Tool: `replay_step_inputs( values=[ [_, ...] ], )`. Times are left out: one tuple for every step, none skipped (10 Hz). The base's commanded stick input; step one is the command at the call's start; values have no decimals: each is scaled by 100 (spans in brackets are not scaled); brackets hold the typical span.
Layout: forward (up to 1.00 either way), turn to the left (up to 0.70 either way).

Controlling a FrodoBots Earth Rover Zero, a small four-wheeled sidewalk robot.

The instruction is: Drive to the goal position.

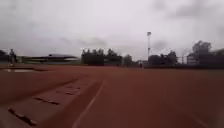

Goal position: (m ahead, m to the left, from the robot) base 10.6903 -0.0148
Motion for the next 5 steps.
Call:
replay_step_inputs(
  values=[
    [50, -48],
    [50, -25],
    [50, 0],
    [50, 0],
    [50, 0]
  ],
)
